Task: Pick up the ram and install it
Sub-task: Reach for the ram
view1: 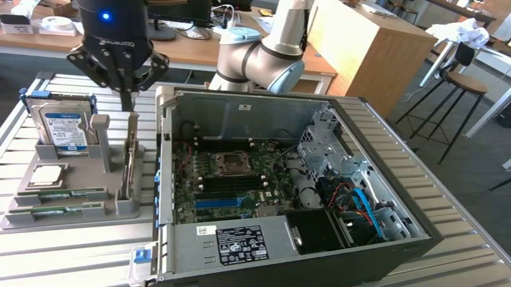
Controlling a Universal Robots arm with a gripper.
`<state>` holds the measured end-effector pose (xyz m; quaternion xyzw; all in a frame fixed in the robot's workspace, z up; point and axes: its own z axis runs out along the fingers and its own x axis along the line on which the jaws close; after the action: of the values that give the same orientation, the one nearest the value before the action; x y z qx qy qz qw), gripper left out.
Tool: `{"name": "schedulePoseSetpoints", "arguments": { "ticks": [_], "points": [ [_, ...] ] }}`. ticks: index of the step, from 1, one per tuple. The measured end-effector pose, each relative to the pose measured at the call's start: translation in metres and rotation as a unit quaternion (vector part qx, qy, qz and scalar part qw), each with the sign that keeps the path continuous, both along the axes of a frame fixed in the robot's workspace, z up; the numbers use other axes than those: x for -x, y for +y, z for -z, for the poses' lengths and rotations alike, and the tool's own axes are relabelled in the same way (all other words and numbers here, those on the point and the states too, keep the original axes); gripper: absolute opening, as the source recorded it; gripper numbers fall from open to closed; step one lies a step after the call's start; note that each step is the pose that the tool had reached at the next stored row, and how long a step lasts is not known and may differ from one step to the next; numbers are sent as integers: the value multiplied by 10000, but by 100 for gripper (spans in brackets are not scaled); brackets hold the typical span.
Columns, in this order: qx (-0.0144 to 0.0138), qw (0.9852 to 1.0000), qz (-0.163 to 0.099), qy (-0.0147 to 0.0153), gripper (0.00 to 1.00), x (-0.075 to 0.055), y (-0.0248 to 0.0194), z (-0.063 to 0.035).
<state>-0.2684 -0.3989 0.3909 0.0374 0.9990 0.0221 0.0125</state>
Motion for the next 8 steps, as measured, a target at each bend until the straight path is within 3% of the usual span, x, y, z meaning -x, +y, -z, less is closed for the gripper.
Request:
{"name": "schedulePoseSetpoints", "arguments": {
  "ticks": [8],
  "points": [
    [0,10000,0,0,10,137,0,4]
  ]
}}
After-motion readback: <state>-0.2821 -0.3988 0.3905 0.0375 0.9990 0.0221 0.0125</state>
